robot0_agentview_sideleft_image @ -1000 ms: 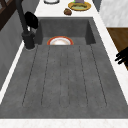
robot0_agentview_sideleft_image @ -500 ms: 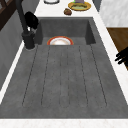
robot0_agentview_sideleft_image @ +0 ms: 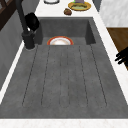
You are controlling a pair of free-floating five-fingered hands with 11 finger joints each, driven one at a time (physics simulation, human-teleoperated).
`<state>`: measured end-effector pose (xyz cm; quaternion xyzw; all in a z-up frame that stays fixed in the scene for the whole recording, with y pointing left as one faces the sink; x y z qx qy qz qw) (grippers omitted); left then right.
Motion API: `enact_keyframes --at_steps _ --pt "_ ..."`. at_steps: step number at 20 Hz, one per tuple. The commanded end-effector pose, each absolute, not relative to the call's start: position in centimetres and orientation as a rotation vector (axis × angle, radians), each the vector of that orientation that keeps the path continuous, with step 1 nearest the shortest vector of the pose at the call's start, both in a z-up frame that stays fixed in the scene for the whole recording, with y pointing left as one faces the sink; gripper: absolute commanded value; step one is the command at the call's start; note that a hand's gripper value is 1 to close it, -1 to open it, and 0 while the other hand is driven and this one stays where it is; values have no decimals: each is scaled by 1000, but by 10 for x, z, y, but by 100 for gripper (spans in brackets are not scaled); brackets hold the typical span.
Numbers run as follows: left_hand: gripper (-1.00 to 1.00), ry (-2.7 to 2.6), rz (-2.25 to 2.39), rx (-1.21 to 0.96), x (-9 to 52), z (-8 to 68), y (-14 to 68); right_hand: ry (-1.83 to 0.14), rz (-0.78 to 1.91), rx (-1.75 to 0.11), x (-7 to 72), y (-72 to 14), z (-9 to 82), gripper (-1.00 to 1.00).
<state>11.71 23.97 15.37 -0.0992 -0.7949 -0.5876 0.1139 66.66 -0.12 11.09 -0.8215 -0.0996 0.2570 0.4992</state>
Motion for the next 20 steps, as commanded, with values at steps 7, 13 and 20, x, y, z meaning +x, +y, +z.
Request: enact_keyframes --at_steps 7,13,20 --pt "0 -2331 -1723 -291 117 154 240 -311 705 -1956 668 -16 138 -100" --pt "0 -2331 -1723 -291 117 154 240 -365 726 -1855 645 -31 160 -100" --pt "0 -2331 -1723 -291 117 154 240 -380 758 -1816 614 -57 153 -100"
